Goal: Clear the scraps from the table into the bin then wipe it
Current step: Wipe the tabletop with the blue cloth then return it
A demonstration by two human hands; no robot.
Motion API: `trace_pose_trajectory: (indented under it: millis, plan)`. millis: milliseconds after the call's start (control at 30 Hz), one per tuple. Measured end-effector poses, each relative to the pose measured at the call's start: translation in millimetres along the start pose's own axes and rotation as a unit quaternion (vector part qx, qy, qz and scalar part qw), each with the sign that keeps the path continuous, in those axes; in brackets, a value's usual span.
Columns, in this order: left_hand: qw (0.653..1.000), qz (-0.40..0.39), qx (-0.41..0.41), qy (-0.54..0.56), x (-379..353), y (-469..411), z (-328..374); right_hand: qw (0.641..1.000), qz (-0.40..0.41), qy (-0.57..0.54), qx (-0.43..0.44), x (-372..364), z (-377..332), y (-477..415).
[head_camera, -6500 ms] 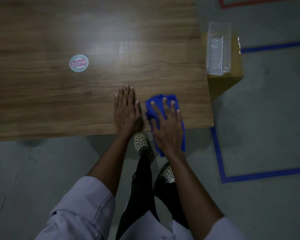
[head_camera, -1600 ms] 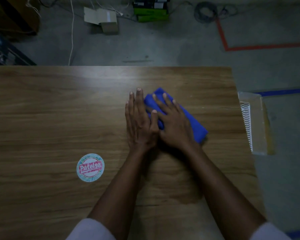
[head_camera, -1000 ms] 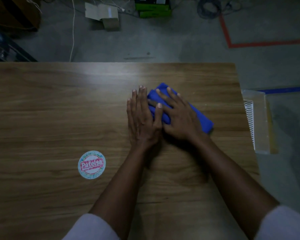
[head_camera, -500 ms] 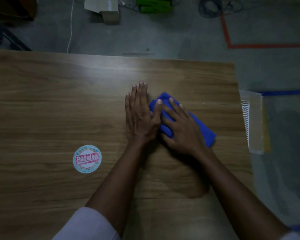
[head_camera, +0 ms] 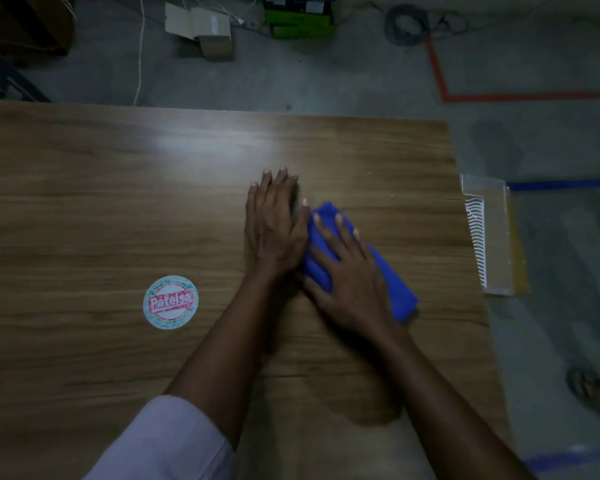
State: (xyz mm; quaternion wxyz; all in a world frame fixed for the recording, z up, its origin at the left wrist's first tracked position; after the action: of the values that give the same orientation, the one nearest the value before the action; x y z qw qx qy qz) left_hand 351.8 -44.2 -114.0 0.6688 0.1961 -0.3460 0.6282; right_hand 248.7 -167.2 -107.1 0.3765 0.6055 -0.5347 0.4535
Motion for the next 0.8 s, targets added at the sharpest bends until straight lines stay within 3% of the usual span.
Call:
trace_pose_trajectory:
  millis: [133,300,400,533,633,800]
  plan:
    - [0.999,-0.012,-0.031,-0.022,8,27,-1,0.999,-0.021,-0.007,0.034,10,24,0]
    - [0.996,-0.015,-0.030,-0.088,11,49,6,0.994,0.019,-0.009,-0.107,23,63,-71]
    - [0.990,-0.017,-0.042,-0.131,10,65,8,0.990,0.031,-0.021,-0.136,16,43,-55]
    - [0.988,-0.012,-0.061,-0.140,17,90,6,0.999,0.017,-0.020,-0.033,3,-8,24]
    - [0.988,-0.004,-0.072,-0.136,20,105,6,1.000,-0.012,-0.020,0.008,8,7,36]
    - [0.985,0.008,-0.066,-0.162,19,117,7,0.993,0.017,-0.019,-0.115,26,56,-42]
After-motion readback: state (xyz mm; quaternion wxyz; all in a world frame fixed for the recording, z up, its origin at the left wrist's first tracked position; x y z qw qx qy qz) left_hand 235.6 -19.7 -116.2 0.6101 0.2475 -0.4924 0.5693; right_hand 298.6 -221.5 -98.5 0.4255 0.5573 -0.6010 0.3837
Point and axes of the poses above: each hand's wrist, its own y-axis away from the middle knuckle, its own x-axis out of the back of the hand, z = x × y, the point moved 3 cm from there along -y, towards the middle knuckle, and after that the axes turned 2 degrees about x, right-handed, at the moved point
